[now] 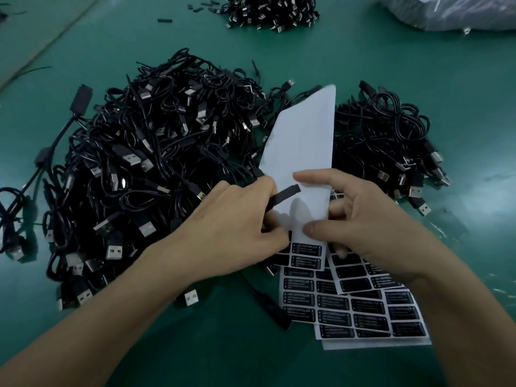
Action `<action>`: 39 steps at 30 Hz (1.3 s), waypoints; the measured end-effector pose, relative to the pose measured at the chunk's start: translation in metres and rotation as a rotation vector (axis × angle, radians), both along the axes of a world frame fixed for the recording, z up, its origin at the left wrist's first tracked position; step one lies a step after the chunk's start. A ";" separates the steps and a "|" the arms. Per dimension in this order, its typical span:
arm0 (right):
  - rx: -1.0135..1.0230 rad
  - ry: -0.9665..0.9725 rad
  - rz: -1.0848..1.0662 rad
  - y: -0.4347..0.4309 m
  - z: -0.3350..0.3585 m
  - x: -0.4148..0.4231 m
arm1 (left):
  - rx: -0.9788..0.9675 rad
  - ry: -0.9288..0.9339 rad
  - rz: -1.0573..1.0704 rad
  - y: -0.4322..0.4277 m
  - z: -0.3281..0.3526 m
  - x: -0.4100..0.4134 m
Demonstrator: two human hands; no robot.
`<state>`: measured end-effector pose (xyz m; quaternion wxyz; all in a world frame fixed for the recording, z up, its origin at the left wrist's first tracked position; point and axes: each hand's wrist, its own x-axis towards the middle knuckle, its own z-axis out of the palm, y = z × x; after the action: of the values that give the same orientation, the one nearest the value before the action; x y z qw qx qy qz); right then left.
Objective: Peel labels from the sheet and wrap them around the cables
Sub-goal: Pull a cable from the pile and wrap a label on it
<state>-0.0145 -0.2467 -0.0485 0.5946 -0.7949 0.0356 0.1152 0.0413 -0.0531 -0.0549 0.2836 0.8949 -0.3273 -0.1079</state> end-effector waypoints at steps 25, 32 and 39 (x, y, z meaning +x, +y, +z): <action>0.016 -0.018 -0.021 0.009 -0.007 0.001 | -0.139 0.144 0.064 0.001 0.000 0.002; -0.062 -0.029 -0.032 0.006 -0.008 0.000 | -0.106 0.132 0.066 0.003 -0.002 0.004; -0.170 -0.090 -0.038 0.003 -0.008 -0.001 | -0.150 0.144 0.105 0.004 0.000 0.005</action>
<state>-0.0158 -0.2441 -0.0568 0.5282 -0.8460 0.0335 0.0647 0.0467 -0.0490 -0.0545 0.3777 0.8770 -0.2659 -0.1322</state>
